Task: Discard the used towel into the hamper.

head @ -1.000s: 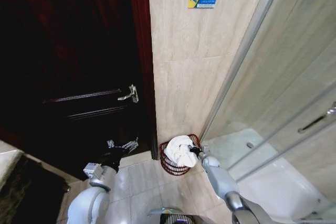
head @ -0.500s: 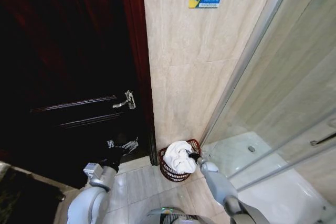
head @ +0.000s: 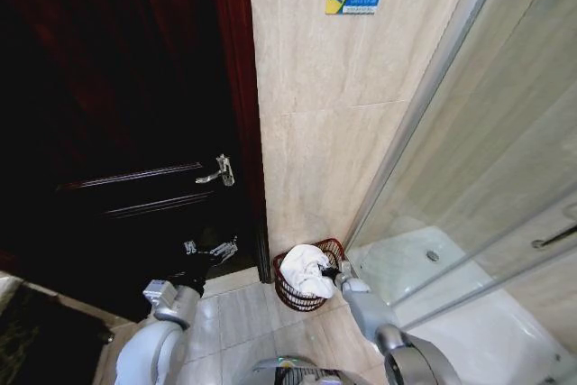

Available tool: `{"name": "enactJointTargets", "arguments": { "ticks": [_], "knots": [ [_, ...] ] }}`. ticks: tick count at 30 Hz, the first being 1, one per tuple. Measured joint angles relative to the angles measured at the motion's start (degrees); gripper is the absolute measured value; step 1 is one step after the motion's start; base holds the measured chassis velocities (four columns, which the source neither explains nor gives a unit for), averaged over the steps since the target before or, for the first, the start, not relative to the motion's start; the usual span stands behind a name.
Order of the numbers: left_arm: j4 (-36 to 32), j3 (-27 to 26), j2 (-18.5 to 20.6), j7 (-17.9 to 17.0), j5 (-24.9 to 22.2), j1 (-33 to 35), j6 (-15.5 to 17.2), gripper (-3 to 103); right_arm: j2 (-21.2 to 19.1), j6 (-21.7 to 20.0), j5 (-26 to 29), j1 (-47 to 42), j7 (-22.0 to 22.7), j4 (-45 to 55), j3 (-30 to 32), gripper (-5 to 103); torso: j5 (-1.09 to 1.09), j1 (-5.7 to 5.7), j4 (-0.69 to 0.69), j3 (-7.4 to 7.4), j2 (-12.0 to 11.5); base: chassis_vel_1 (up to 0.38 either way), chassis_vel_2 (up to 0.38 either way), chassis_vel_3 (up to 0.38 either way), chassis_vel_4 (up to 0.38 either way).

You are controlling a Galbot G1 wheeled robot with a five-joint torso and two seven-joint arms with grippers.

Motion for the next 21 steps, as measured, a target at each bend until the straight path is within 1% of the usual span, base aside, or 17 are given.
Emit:
{"name": "enactJointTargets", "arguments": {
  "ticks": [10, 12, 13, 15, 17, 18, 21],
  "knots": [
    [0.00, 0.00, 0.00, 0.00, 0.00, 0.00, 0.00, 100, -0.51, -0.41, 0.31, -1.19, -0.25, 1.65, -0.25, 13, 0.00, -0.03, 0.00, -0.03, -0.05, 0.000, 0.000, 0.000, 0.000],
    [0.00, 0.00, 0.00, 0.00, 0.00, 0.00, 0.00, 100, -0.57, -1.64, 0.00, -1.52, -0.39, 2.77, -0.45, 13, -0.01, -0.70, 0.00, -0.75, -1.44, 0.000, 0.000, 0.000, 0.000],
    [0.00, 0.00, 0.00, 0.00, 0.00, 0.00, 0.00, 100, -0.57, -1.64, 0.00, -1.52, -0.39, 2.77, -0.45, 13, -0.01, -0.70, 0.00, -0.75, -1.44, 0.000, 0.000, 0.000, 0.000],
    [0.00, 0.00, 0.00, 0.00, 0.00, 0.00, 0.00, 100, -0.65, -2.19, -0.84, -1.57, -0.48, 3.15, -0.69, 13, -0.01, -1.11, 0.00, -1.23, -2.34, 0.000, 0.000, 0.000, 0.000],
    [0.00, 0.00, 0.00, 0.00, 0.00, 0.00, 0.00, 100, -0.58, -1.88, -1.61, -1.45, -0.14, 3.02, -0.87, 13, -0.01, -1.49, 0.00, -1.69, -3.19, 0.000, 0.000, 0.000, 0.000],
    [0.00, 0.00, 0.00, 0.00, 0.00, 0.00, 0.00, 100, -0.58, -1.88, -1.61, -1.45, -0.14, 3.02, -0.87, 13, -0.01, -1.49, 0.00, -1.69, -3.19, 0.000, 0.000, 0.000, 0.000],
    [0.00, 0.00, 0.00, 0.00, 0.00, 0.00, 0.00, 100, -0.56, -2.25, -2.23, -1.02, 0.17, 2.82, -1.31, 13, -0.01, -2.14, 0.00, -2.50, -4.64, 0.000, 0.000, 0.000, 0.000]
  ]
}}
